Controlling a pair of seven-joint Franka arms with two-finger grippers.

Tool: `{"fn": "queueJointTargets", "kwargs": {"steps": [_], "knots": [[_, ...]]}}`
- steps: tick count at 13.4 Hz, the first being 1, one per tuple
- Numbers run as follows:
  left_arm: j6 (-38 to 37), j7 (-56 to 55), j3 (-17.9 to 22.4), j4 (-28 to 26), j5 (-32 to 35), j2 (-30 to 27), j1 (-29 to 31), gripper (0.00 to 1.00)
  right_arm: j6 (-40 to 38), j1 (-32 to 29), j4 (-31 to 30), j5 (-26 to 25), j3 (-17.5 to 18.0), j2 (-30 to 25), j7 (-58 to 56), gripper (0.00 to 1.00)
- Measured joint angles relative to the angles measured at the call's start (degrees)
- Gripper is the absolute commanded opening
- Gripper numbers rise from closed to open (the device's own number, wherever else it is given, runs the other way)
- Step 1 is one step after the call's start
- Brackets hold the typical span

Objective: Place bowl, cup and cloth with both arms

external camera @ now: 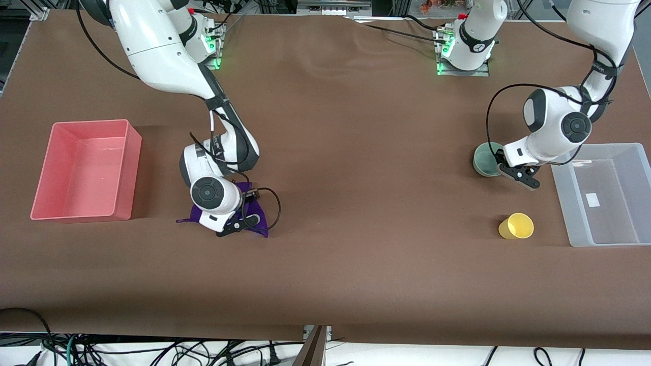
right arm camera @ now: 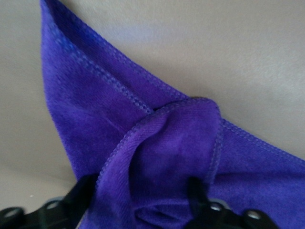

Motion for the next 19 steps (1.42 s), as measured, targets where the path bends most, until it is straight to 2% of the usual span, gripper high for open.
{"fn": "queueJointTargets", "kwargs": {"steps": [1, 3, 5, 8, 11, 14, 16, 19], "knots": [[-2.8, 0.1, -0.4, 0.9, 0.0, -1.7, 0.0, 0.00, 0.1, 0.0, -0.2, 0.0, -0.1, 0.0, 0.0, 0.00], [-10.9, 0.1, -0.8, 4.8, 0.0, -5.7, -0.1, 0.00, -0.1, -0.1, -0.2, 0.0, -0.2, -0.4, 0.0, 0.00], [-20.4, 1.8, -0.7, 11.7, 0.0, -8.2, 0.6, 0.00, -0.3, -0.1, -0.1, 0.0, -0.2, -0.5, -0.3, 0.00], [-29.6, 9.2, -0.1, 24.1, 0.1, -7.3, 5.7, 0.00, -5.2, -1.2, 2.5, 0.0, -1.5, -2.0, -3.5, 0.00], [-30.8, 19.7, 0.4, 33.8, 0.2, -0.1, 15.5, 0.00, -20.5, -7.5, 9.8, 0.0, -2.0, -6.0, -7.1, 0.00], [-30.3, 25.4, 0.5, 44.1, 0.2, 12.9, 24.6, 0.00, -37.1, -13.0, 18.7, 0.0, -3.7, -8.6, -12.8, 0.00], [-28.4, 26.1, 0.3, 48.4, 0.2, 20.3, 26.7, 0.00, -45.4, -14.8, 22.8, -0.4, -7.4, -9.5, -17.2, 0.00], [-24.4, 26.0, -0.2, 50.1, -1.7, 26.1, 26.5, 0.00, -50.5, -15.4, 24.1, -3.7, -15.7, -11.6, -27.0, 0.00]]}}
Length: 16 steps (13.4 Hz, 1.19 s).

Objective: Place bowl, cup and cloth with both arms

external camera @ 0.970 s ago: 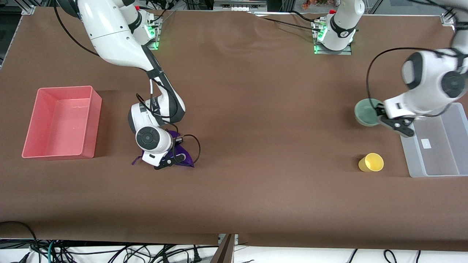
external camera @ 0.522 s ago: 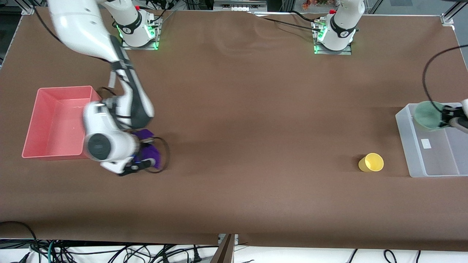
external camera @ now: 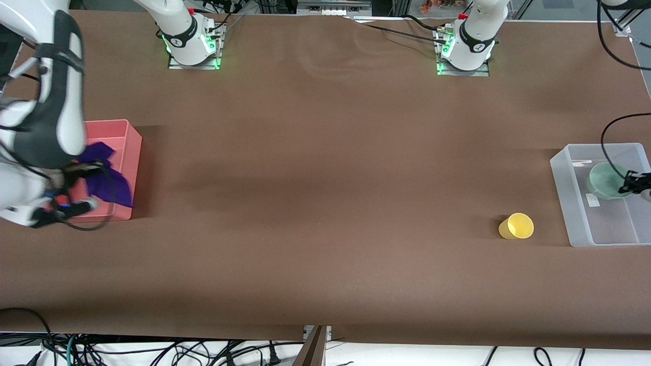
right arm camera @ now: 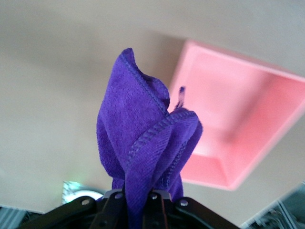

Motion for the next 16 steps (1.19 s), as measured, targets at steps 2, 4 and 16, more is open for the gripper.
{"fn": "queueJointTargets", "kwargs": {"steps": [2, 4, 16], "knots": [[0.2, 0.0, 0.0, 0.2, -0.3, 1.1, 0.0, 0.99, -0.9, -2.0, -0.9, -0.4, -3.5, 0.0, -4.9, 0.00], [0.2, -0.2, -0.1, 0.7, -0.4, 1.2, 0.0, 1.00, -1.0, -5.2, -3.8, -0.5, -4.3, 0.2, -6.4, 0.00], [-13.8, -23.9, -4.3, 4.6, -0.4, -9.8, -18.6, 0.99, -0.8, -9.9, -17.6, -0.5, -4.4, 5.4, -6.5, 1.00]]}}
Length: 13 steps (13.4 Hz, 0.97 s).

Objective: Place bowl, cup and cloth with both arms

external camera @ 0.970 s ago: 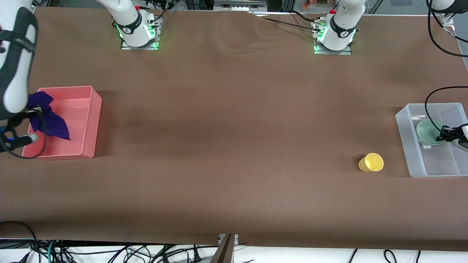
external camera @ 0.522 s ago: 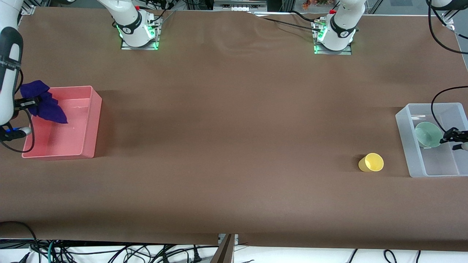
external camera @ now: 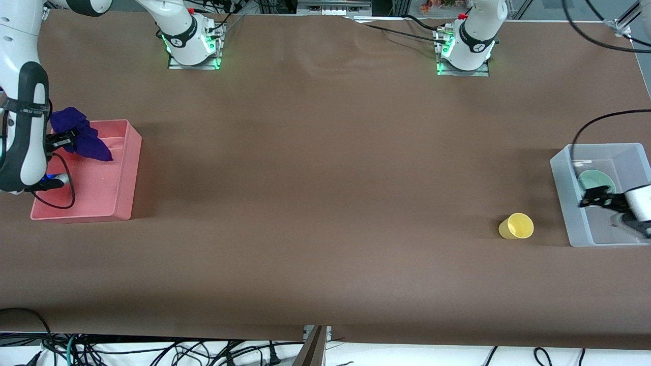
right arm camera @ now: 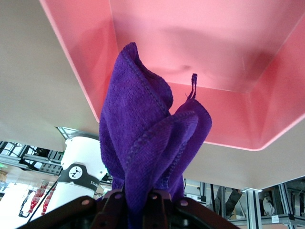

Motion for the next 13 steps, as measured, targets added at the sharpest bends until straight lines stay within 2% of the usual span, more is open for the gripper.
{"fn": "queueJointTargets", "kwargs": {"steps": [1, 3, 5, 7, 8, 9, 10, 13], "knots": [[0.6, -4.4, 0.0, -0.3, 0.0, 1.1, -1.5, 0.98, 0.0, -0.1, -0.2, 0.0, 0.0, 0.4, 0.0, 1.00], [4.6, -9.9, 0.2, -0.9, 0.0, 4.1, -3.1, 0.87, 0.1, -0.1, -0.1, 0.1, 0.0, 0.6, 0.0, 1.00], [7.4, -11.6, 0.4, -1.1, 0.0, 7.3, -3.3, 0.58, 0.2, -0.1, 1.5, 0.1, 0.0, 0.4, 0.0, 1.00], [7.8, -12.6, 0.7, -1.1, -0.2, 9.8, -3.2, 0.48, 0.2, 0.0, 5.4, 1.1, 0.0, 0.0, 0.0, 1.00], [8.2, -13.3, 0.7, -1.1, -1.5, 10.8, -3.0, 0.30, 0.2, 0.0, 8.0, 2.6, 0.1, -0.3, 0.0, 1.00], [8.7, -13.7, 0.8, -1.2, -3.1, 11.7, -3.0, 0.07, 0.2, 0.1, 10.9, 4.5, 0.1, -0.6, 0.0, 1.00], [9.0, -13.8, 0.8, -1.2, -4.5, 12.5, -3.0, 0.00, 0.2, 0.3, 13.7, 6.5, 0.3, -1.1, 0.0, 1.00], [9.6, -13.9, 0.9, -0.9, -5.2, 13.0, -2.9, 0.00, 0.3, 2.8, 18.8, 11.9, 0.7, -4.3, 0.0, 1.00]]}}
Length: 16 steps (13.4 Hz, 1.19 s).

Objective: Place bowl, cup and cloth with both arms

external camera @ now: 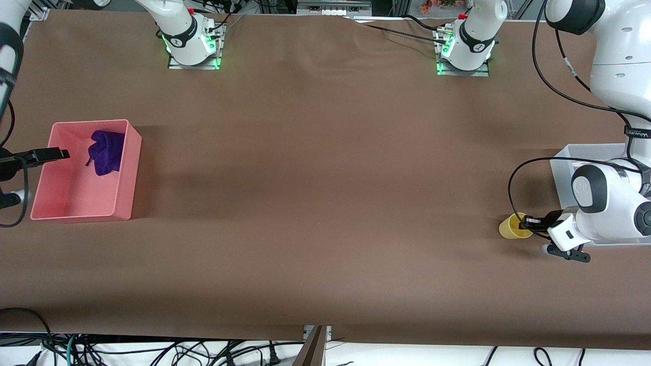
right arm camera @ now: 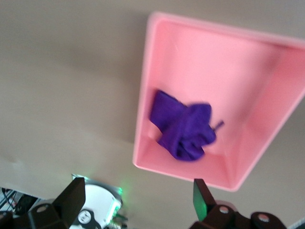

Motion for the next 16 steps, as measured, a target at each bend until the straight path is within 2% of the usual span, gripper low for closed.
{"fn": "queueJointTargets", "kwargs": {"steps": [3, 5, 7, 10, 12, 15, 16], "knots": [[-3.1, 0.0, 0.1, 1.4, 0.0, -1.4, 0.1, 0.00, 0.4, 3.8, 2.2, 2.8, 0.2, -3.4, 0.1, 1.00], [-11.7, 0.6, 0.5, 4.4, 0.6, -4.7, 0.2, 0.00, 0.7, 6.1, 4.5, 2.7, 0.6, -4.6, 0.1, 1.00], [-20.3, 4.8, 1.2, 7.9, 5.1, -8.8, 1.1, 0.00, 1.3, 8.1, 5.8, 2.3, 0.6, -4.9, 0.3, 1.00], [-25.3, 13.0, 1.9, 8.0, 13.6, -13.6, 5.0, 0.00, 7.8, 7.9, 7.1, 2.3, 0.2, -5.2, 0.3, 1.00], [-23.7, 17.7, 2.0, 4.7, 17.4, -14.3, 9.1, 0.00, 9.5, 7.0, 6.9, 2.3, 0.1, -6.6, 0.3, 1.00], [-8.7, 23.6, 2.0, -6.3, 18.0, -14.3, 15.7, 0.00, 11.0, 6.0, 3.4, 1.9, 0.9, -9.6, 1.2, 1.00], [-3.7, 24.8, 2.0, -9.9, 18.0, -14.3, 17.8, 0.00, 11.1, 5.8, 2.0, 0.3, 2.9, -10.9, 5.1, 1.00]]}}
